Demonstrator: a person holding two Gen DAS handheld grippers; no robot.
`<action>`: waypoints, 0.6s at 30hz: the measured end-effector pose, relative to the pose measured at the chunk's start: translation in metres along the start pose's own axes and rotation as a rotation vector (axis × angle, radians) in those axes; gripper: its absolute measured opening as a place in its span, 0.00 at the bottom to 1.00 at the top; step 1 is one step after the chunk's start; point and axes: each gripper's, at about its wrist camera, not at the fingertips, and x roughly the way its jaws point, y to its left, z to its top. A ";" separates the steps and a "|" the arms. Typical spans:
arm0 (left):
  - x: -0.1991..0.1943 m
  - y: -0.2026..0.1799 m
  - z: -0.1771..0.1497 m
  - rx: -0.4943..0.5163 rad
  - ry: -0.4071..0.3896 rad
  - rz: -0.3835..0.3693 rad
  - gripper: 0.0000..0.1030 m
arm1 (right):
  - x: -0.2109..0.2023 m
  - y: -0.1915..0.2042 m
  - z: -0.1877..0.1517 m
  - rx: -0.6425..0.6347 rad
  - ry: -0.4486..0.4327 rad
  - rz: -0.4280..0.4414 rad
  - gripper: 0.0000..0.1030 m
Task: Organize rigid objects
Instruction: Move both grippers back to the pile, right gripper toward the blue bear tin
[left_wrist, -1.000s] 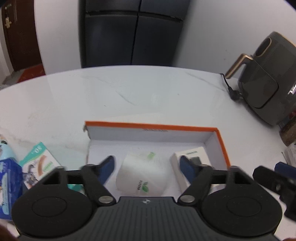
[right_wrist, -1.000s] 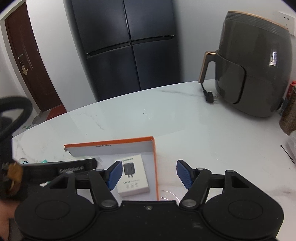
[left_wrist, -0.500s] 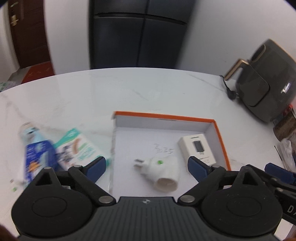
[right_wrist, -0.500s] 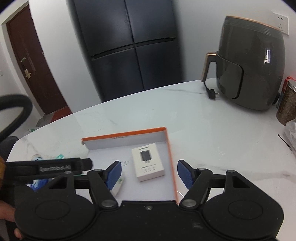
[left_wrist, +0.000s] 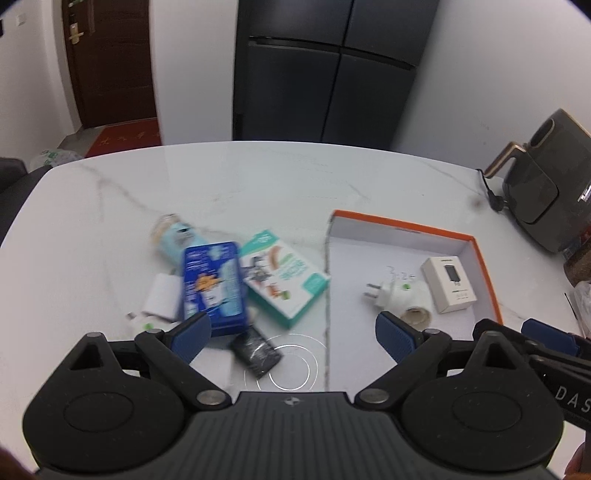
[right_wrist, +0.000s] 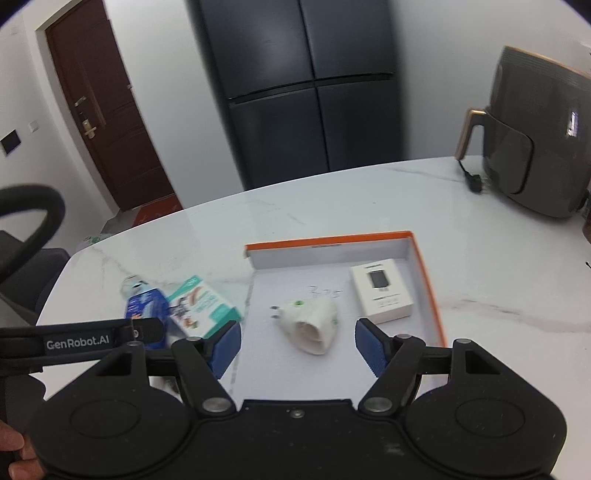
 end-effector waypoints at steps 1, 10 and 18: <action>-0.003 0.005 -0.002 -0.007 -0.002 0.002 0.95 | -0.001 0.005 -0.001 -0.007 -0.002 0.006 0.80; -0.019 0.044 -0.010 -0.043 -0.023 0.025 0.96 | -0.006 0.050 -0.005 -0.060 -0.008 0.044 0.81; -0.019 0.081 -0.015 -0.094 -0.014 0.062 0.96 | 0.002 0.076 -0.011 -0.099 0.014 0.067 0.81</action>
